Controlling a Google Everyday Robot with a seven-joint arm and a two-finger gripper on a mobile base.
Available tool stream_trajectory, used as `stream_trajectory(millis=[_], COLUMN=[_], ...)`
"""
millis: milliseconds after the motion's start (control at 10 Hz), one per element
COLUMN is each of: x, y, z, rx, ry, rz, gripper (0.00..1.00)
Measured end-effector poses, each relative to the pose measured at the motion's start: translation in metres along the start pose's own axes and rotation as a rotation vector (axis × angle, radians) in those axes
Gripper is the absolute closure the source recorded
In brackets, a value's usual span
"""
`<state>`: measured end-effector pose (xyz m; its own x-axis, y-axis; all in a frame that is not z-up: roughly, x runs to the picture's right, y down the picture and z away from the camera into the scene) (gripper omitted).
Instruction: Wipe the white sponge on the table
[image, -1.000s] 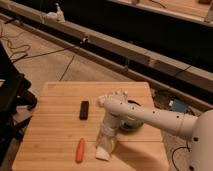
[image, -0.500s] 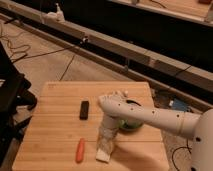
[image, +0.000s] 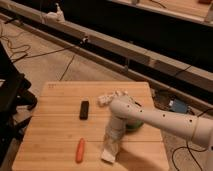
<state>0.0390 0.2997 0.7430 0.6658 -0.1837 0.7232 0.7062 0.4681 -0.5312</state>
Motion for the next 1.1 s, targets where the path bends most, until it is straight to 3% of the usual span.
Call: stream_trajectory(millis=[400,800,1100], x=[0.015,0.017,0.013], y=[-0.004,-0.021,-0.043], z=[-0.017,-0.015,-0.008], rx=[0.010,0.019,0.047], ry=[0.023,0.015,0.002], rz=[0.009,-0.023,-0.063], gripper=[1.00,1.00,1.00])
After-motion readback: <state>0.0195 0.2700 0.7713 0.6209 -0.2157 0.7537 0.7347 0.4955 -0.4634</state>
